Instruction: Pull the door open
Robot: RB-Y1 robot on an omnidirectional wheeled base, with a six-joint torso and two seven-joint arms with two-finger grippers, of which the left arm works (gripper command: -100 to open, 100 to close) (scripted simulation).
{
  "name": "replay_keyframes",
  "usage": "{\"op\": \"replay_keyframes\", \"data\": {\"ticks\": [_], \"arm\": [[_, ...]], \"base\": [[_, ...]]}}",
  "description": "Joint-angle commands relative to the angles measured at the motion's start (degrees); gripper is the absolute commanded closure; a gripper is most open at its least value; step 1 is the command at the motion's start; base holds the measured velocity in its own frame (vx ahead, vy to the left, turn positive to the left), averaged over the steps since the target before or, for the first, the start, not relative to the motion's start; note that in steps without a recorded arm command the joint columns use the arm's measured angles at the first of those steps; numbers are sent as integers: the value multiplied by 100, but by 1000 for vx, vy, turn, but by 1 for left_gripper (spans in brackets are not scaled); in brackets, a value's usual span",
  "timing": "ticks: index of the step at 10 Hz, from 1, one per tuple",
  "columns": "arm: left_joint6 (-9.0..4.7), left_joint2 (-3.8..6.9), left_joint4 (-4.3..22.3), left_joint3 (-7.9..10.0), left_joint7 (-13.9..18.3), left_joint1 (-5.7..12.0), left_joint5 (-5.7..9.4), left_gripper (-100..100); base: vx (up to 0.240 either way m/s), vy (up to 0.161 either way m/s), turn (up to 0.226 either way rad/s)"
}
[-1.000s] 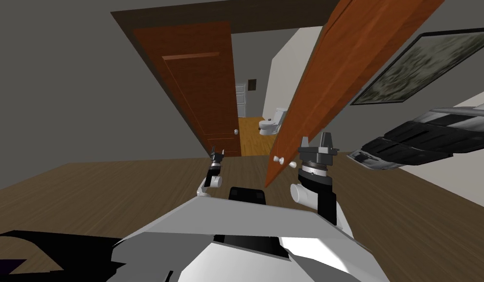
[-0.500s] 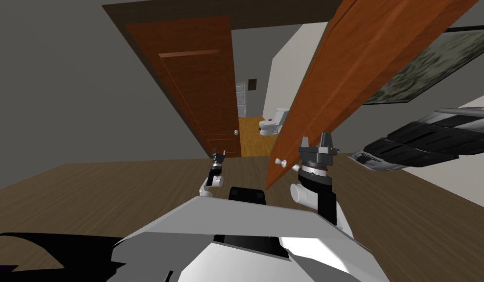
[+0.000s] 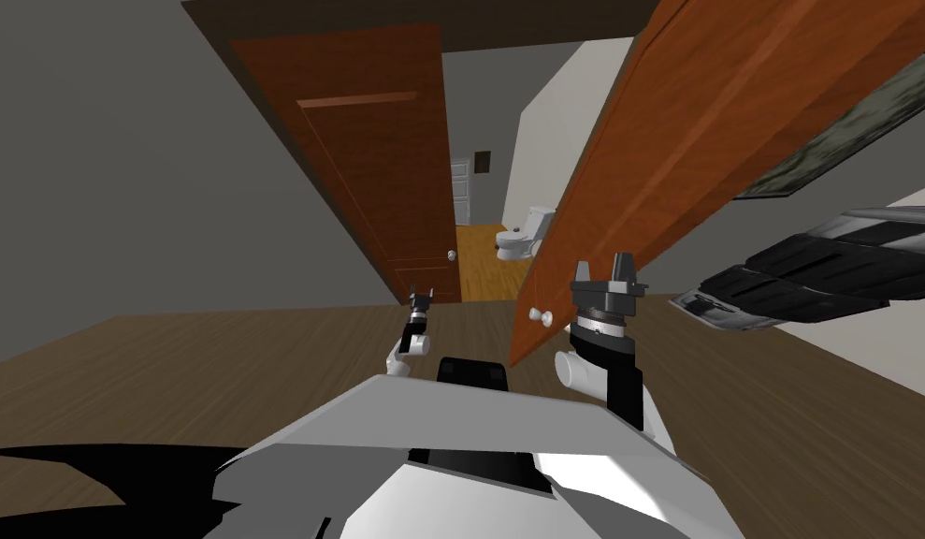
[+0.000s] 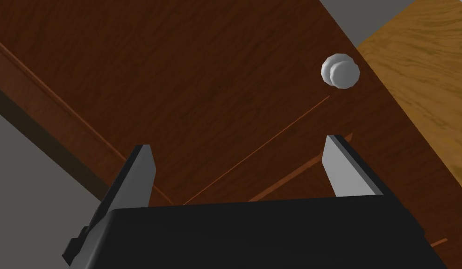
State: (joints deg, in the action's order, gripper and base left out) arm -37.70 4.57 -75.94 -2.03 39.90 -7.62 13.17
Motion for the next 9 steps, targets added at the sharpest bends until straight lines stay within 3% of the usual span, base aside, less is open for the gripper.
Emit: {"op": "replay_keyframes", "data": {"ticks": [1, 9], "arm": [[-63, 3, 184, -5, 102, 68, 41, -100], [-441, -65, 1452, -82, 957, 675, 470, -100]], "base": [[68, 27, -2], [78, 19, -8]]}}
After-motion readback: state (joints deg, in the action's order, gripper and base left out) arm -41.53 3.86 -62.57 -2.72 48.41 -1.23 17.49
